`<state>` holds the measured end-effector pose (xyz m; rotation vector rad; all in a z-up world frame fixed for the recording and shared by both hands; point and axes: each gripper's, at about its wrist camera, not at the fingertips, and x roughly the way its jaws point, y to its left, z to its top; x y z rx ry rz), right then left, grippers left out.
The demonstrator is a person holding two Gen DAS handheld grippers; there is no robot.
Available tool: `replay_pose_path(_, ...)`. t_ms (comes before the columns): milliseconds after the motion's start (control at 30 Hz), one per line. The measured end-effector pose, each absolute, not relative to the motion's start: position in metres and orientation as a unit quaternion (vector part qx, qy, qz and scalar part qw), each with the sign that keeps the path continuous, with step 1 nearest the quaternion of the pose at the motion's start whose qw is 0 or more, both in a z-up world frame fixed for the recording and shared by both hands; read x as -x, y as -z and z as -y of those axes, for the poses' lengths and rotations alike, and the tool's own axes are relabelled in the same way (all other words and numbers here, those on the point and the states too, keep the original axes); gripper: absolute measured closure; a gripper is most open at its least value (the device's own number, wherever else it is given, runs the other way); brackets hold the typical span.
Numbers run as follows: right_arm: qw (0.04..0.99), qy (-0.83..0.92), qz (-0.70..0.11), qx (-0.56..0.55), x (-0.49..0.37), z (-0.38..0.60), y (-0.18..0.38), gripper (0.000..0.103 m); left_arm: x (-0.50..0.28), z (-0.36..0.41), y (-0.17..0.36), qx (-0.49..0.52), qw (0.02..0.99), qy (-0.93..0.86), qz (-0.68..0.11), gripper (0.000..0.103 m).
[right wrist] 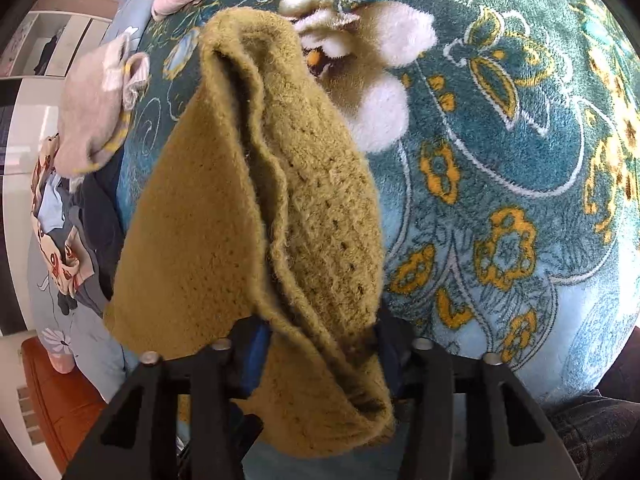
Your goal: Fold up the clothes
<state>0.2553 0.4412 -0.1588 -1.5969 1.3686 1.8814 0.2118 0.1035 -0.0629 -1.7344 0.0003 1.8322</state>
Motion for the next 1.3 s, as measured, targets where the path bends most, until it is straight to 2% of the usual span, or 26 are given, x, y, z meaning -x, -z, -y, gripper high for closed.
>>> replay_pose_path(100, 0.156, -0.678, -0.458, 0.553, -0.251, -0.435, 0.146, 0.078, -0.208, -0.066, 0.049, 0.662, 0.294, -0.688, 0.040, 0.058)
replay_pose_path(267, 0.135, -0.738, -0.355, 0.557, -0.220, -0.396, 0.104, 0.080, -0.191, 0.009, 0.021, 0.652, 0.261, -0.705, 0.095, 0.058)
replay_pose_path(467, 0.045, -0.798, -0.253, 0.545, -0.164, -0.322, 0.050, 0.081, -0.173, 0.119, -0.005, 0.617, 0.186, -0.749, 0.154, 0.058)
replay_pose_path(533, 0.004, -0.811, -0.231, 0.537, -0.153, -0.292, 0.035, 0.081, -0.171, 0.143, 0.004, 0.606, 0.156, -0.760, 0.179, 0.058)
replay_pose_path(667, -0.062, -0.808, -0.199, 0.550, -0.130, -0.231, 0.039, 0.081, -0.170, 0.189, 0.008, 0.592, 0.094, -0.773, 0.209, 0.058)
replay_pose_path(800, -0.107, -0.790, -0.165, 0.581, -0.112, -0.169, 0.060, 0.081, -0.158, 0.174, 0.032, 0.587, 0.062, -0.771, 0.239, 0.058)
replay_pose_path(933, -0.099, -0.769, -0.154, 0.612, -0.106, -0.144, 0.090, 0.080, -0.149, 0.159, 0.045, 0.583, 0.051, -0.773, 0.245, 0.058)
replay_pose_path(1033, -0.104, -0.766, -0.154, 0.615, -0.106, -0.136, 0.096, 0.073, -0.138, 0.145, 0.054, 0.583, 0.054, -0.772, 0.247, 0.058)
replay_pose_path(1133, -0.159, -0.754, -0.187, 0.609, -0.109, -0.134, 0.093, 0.068, -0.122, 0.130, 0.055, 0.575, 0.064, -0.775, 0.253, 0.058)
replay_pose_path(1167, -0.162, -0.757, -0.198, 0.602, -0.113, -0.141, 0.091, 0.062, -0.116, 0.123, 0.056, 0.571, 0.068, -0.777, 0.255, 0.058)
replay_pose_path(1233, -0.163, -0.763, -0.220, 0.585, -0.122, -0.157, 0.085, 0.059, -0.100, 0.108, 0.057, 0.565, 0.083, -0.783, 0.246, 0.057)
replay_pose_path(1300, -0.153, -0.770, -0.249, 0.567, -0.130, -0.179, 0.080, 0.059, -0.089, 0.096, 0.053, 0.563, 0.100, -0.787, 0.230, 0.050)
